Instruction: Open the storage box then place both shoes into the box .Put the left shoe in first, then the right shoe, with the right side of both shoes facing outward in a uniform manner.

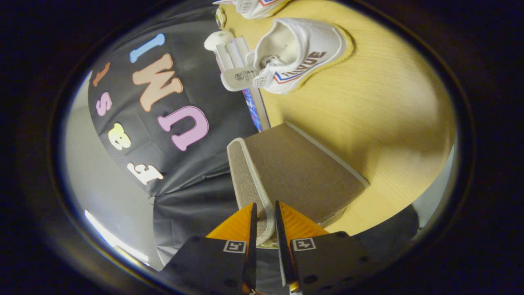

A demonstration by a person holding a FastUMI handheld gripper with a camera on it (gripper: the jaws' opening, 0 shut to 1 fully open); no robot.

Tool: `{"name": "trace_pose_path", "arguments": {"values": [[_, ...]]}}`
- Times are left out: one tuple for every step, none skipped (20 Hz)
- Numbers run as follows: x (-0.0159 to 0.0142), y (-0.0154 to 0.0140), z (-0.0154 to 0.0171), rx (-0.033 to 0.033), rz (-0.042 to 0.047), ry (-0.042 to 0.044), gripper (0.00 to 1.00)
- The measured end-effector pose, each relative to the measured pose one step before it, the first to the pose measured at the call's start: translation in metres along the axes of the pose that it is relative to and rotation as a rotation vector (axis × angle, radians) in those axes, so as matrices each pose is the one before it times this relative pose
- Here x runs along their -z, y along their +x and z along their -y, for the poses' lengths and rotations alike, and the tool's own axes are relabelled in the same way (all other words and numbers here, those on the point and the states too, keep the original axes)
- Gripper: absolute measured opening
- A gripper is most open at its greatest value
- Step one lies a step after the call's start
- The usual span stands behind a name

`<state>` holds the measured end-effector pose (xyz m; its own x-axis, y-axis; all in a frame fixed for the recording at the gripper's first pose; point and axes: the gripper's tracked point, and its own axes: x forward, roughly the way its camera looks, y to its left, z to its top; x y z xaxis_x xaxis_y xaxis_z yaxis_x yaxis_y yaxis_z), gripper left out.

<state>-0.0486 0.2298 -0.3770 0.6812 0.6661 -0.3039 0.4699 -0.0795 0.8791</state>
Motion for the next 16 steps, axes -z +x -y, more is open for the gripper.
{"name": "trace_pose_path", "arguments": {"values": [[0.00453,-0.00053,-0.00176,0.00122,-0.01296,0.00108,0.34],[-0.00274,-0.00937,0.00389,0.01746,0.00037,-0.02825,0.26],[-0.00319,0.00956,-0.00296,0.00533,0.00699,-0.00420,0.22],[0.00571,-0.00204,-0.00368,-0.00016,-0.01773,-0.01385,0.17],[-0.00461,0.00955,0.00031,0.00390,-0.00704,-0.02810,0.12],[0.00515,0.00644,0.00066,0.00695,-0.00412,-0.01229,0.03],[0.00056,-0.01122,-0.00345,-0.00076,-0.00333,-0.01445,0.03],[0.00115,-0.00270,-0.00251,-0.00054,-0.00271,-0.01899,0.03],[0.00031,-0.00479,-0.00472,-0.00050,0.00202,-0.01820,0.03],[0.00071,-0.00162,-0.00431,0.00161,-0.00051,-0.02446,0.03],[0.00413,-0.00196,-0.00307,0.00438,0.00031,-0.02959,0.03],[0.00102,-0.00069,-0.00458,0.00236,-0.00030,-0.03086,0.03],[0.00265,-0.00175,-0.00686,0.00052,-0.00012,-0.03407,0.03],[0.00274,0.00033,-0.00733,-0.00344,-0.00263,-0.04034,0.03],[0.00461,0.00022,-0.01021,-0.00144,-0.00601,-0.04323,0.02],[0.00295,0.00146,-0.01027,-0.00598,-0.00415,-0.04247,0.02]]}}
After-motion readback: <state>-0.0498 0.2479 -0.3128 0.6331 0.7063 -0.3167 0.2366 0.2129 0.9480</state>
